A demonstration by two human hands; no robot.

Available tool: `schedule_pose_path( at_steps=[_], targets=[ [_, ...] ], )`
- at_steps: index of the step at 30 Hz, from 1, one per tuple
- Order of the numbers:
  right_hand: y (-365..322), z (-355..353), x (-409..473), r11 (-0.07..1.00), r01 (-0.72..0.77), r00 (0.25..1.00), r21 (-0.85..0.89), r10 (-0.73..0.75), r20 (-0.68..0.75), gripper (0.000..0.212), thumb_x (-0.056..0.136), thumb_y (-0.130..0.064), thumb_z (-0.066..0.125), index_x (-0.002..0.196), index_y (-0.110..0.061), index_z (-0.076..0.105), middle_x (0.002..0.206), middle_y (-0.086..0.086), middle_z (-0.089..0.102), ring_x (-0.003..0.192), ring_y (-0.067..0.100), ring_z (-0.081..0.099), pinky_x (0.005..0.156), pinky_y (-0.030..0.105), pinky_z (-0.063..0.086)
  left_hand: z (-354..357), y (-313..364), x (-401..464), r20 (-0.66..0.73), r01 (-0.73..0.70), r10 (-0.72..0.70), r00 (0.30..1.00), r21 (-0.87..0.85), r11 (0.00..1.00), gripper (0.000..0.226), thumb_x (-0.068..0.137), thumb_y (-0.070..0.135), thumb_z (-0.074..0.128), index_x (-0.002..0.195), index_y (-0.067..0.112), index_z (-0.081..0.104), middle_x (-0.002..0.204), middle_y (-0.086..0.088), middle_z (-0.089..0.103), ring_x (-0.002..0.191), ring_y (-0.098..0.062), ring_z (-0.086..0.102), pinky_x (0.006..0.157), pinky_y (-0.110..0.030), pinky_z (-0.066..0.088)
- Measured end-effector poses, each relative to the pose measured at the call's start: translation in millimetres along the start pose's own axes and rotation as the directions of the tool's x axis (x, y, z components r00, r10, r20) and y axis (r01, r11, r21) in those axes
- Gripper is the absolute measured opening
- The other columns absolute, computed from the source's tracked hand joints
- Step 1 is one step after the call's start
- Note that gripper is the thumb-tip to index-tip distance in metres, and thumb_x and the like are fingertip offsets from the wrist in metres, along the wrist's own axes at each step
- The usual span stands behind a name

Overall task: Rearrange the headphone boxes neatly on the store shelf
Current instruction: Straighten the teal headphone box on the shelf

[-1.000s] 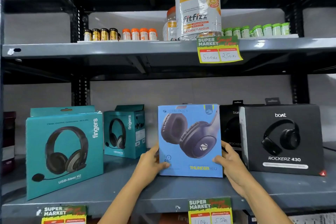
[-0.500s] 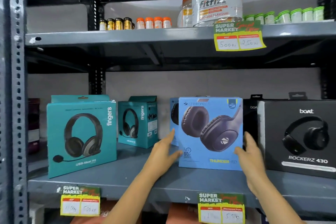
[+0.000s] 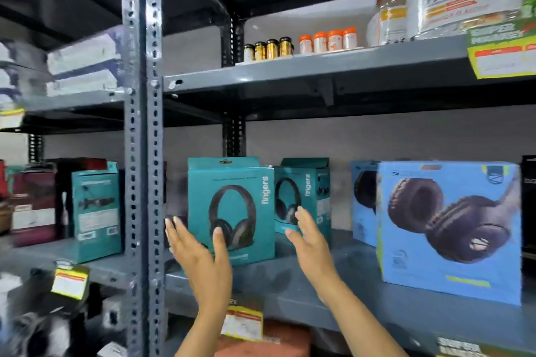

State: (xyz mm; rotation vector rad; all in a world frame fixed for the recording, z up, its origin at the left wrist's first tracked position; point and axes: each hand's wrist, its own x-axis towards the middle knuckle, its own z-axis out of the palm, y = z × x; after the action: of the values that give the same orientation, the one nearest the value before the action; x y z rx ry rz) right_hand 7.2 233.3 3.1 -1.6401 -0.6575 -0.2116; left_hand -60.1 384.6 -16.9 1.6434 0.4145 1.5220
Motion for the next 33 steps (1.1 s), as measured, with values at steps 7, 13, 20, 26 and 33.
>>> schedule_pose_path(
  at_steps=[7, 13, 20, 26, 33],
  targets=[
    [-5.5, 58.2, 30.9, 0.981, -0.180, 0.984, 0.075, 0.178, 0.030, 0.069, 0.089, -0.050, 0.052, 0.151, -0.034, 0.026, 0.154, -0.010, 0.035, 0.141, 0.017, 0.035, 0.115, 0.046, 0.032, -18.4, -26.8, 41.4, 0.291, 0.190, -0.120, 0.949, -0.224, 0.956, 0.047, 0.099, 0.038, 0.041, 0.144, 0.028, 0.033, 0.143, 0.005, 0.044, 0.135, -0.019, 0.039, 0.105, -0.034, 0.037],
    [-2.9, 44.8, 32.1, 0.952, -0.158, 0.895, 0.264, 0.251, -0.370, 0.024, 0.100, -0.027, 0.038, 0.104, -0.020, 0.061, 0.109, 0.002, 0.065, 0.103, 0.022, 0.060, 0.078, 0.033, 0.047, 9.0, -28.0, 95.2, 0.516, 0.619, -0.429, 0.741, -0.280, 0.734, 0.048, 0.099, 0.050, 0.027, 0.094, 0.014, 0.059, 0.095, -0.002, 0.062, 0.087, -0.018, 0.057, 0.076, -0.032, 0.044],
    [42.9, 54.5, 93.7, 0.815, -0.350, 0.792, 0.462, 0.521, -0.319, 0.058, 0.085, -0.055, 0.042, 0.133, -0.024, 0.043, 0.134, 0.013, 0.053, 0.113, 0.036, 0.058, 0.095, 0.054, 0.050, 50.3, -65.6, 129.0, 0.752, 0.775, -0.472, 0.460, -0.081, 0.627, 0.046, 0.092, 0.041, 0.041, 0.108, 0.007, 0.067, 0.108, -0.020, 0.071, 0.090, -0.035, 0.066, 0.088, -0.048, 0.052],
    [150.5, 46.0, 154.0, 0.844, -0.319, 0.823, 0.432, 0.472, -0.315, 0.104, 0.053, -0.092, 0.044, 0.144, -0.044, 0.028, 0.152, 0.000, 0.041, 0.133, 0.030, 0.047, 0.106, 0.055, 0.041, 85.5, -81.8, 138.9, 0.778, 0.749, -0.413, 0.474, -0.109, 0.654, 0.034, 0.101, 0.019, 0.039, 0.076, 0.006, 0.058, 0.045, -0.003, 0.067, 0.061, -0.027, 0.059, 0.040, -0.024, 0.052],
    [89.1, 32.8, 138.7, 0.758, -0.381, 0.819, 0.530, 0.542, -0.187, 0.088, 0.067, -0.086, 0.041, 0.134, -0.031, 0.052, 0.119, 0.010, 0.071, 0.100, 0.029, 0.071, 0.090, 0.046, 0.056, 139.8, -81.5, 147.4, 0.833, 0.636, -0.343, 0.433, -0.013, 0.771, 0.031, 0.102, 0.012, 0.034, 0.082, 0.003, 0.055, 0.041, 0.000, 0.066, 0.044, -0.020, 0.064, 0.030, -0.017, 0.046]
  ],
)
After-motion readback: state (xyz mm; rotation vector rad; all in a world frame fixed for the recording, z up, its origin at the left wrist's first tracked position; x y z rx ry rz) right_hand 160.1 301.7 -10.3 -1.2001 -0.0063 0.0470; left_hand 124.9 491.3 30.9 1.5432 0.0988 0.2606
